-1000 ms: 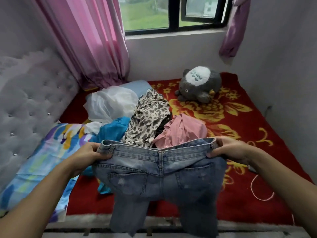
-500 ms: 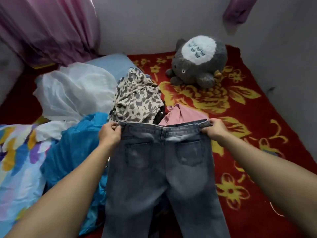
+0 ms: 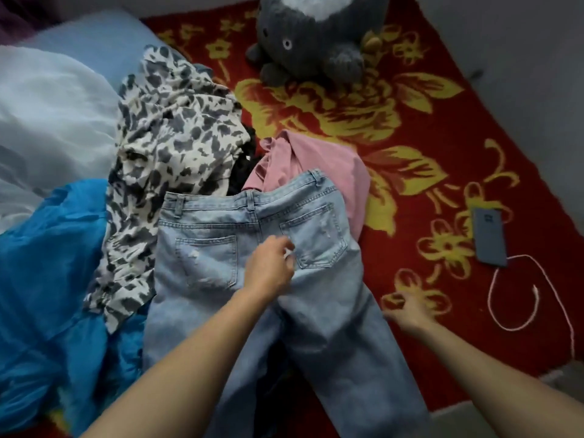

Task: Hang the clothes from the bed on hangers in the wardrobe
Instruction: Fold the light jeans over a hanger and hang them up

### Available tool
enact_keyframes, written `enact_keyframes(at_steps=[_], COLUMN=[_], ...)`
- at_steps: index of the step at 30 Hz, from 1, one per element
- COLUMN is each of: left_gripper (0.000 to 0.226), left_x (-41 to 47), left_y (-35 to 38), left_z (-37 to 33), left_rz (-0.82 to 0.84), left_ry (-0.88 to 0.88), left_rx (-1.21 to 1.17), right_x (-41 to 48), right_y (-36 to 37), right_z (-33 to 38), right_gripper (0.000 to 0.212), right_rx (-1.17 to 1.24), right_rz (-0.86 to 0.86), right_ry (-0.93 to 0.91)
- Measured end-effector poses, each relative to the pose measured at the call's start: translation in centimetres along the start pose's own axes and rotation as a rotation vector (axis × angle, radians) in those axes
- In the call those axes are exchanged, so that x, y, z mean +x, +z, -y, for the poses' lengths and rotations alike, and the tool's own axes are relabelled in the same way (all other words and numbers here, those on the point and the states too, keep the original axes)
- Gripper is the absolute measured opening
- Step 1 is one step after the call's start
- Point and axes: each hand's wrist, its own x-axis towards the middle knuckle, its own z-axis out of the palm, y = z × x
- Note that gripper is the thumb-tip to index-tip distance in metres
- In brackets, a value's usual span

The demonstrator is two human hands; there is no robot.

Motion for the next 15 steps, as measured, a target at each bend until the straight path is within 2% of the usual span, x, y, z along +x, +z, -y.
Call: enact_keyframes(at_steps=[4,5,7,9,11,13,15], left_gripper=[0.034,0.037,0.043,0.045,0.037,0.029,0.029], left_x=[4.3,5.2,6.4,7.2,6.7,5.8,4.2], left_y=[5.6,7.3,10.5,12.4,12.2,10.5,7.5], left_z=[-6.6,-7.9,-9.3,-9.4,-8.9,-8.2,-7.6], left_rz=[0.065,0.104,0.171,0.231,0.246,0.152,0.001], left_ry=[0.406,0.506,0.625,0.577,0.466,0.465,0.548], left_rx=[0.325,0.433,0.647,0.826,0.917,0.892,0.781], right_x=[1.5,1.5,1.7,1.6,0.6,-1.2,-4.1], right_y=[2.6,3.2,3.9,4.1,3.9,3.6,3.3], right_z=[-7.7,-9.1,-11.4,-13.2,-14.3,-14.7,-13.8], right_gripper=[0.079,0.077,0.058,0.038,0.029,0.025,0.031], right_rx=[-0.14,-0.154,-0.167,-0.195,-0.205,-0.179,-0.157], right_rz=[0.066,0.07,0.098,0.181,0.25,0.271,0.331], right_ry=[-0.018,-0.035,-0.06,-0.098,-0.176,-0.287,-0.404])
